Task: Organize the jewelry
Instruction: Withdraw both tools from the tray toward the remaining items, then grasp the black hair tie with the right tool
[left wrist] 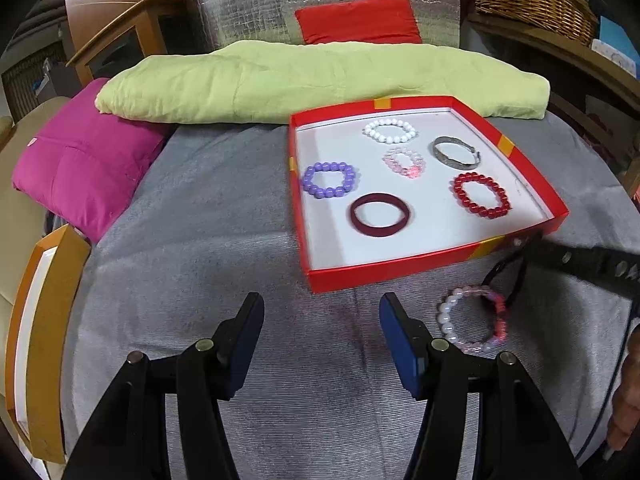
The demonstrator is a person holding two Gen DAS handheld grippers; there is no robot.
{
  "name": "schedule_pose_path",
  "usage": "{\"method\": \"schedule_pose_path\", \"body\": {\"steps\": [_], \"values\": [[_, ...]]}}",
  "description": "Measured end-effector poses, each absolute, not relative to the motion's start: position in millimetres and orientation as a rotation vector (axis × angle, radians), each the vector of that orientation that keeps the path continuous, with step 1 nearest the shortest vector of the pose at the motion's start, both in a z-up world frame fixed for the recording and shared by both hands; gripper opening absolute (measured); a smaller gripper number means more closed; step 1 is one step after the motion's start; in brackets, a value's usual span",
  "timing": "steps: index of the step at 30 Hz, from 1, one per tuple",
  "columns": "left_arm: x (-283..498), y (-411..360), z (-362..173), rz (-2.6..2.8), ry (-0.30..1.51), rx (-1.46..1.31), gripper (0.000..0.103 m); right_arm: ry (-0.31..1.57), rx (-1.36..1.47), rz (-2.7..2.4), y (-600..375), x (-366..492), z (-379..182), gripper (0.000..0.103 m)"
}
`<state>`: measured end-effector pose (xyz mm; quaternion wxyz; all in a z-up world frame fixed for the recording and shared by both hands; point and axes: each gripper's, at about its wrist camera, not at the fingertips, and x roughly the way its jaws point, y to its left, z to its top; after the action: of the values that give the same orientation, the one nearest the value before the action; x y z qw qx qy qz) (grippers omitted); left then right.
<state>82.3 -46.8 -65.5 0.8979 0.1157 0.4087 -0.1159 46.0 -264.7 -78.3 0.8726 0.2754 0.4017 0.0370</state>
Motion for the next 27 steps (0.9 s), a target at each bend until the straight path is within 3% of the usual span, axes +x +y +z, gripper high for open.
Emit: {"method": "schedule_pose_path", "body": {"steps": [4,17,27], "values": [[80,-59,-69,-0.273,0.855,0.232,0.061,0.787,0.552,0.042,-277,37,-65,0.01],[80,-98,-93,-0.378,0.949,0.165,0.063,0.901,0.537,-0.006,-304,33,-84,0.01],[79,-111,-101,-0.335,0.925,0.212,0.064,0.946,0.559,-0.028,-316,34,-95,0.012]]}}
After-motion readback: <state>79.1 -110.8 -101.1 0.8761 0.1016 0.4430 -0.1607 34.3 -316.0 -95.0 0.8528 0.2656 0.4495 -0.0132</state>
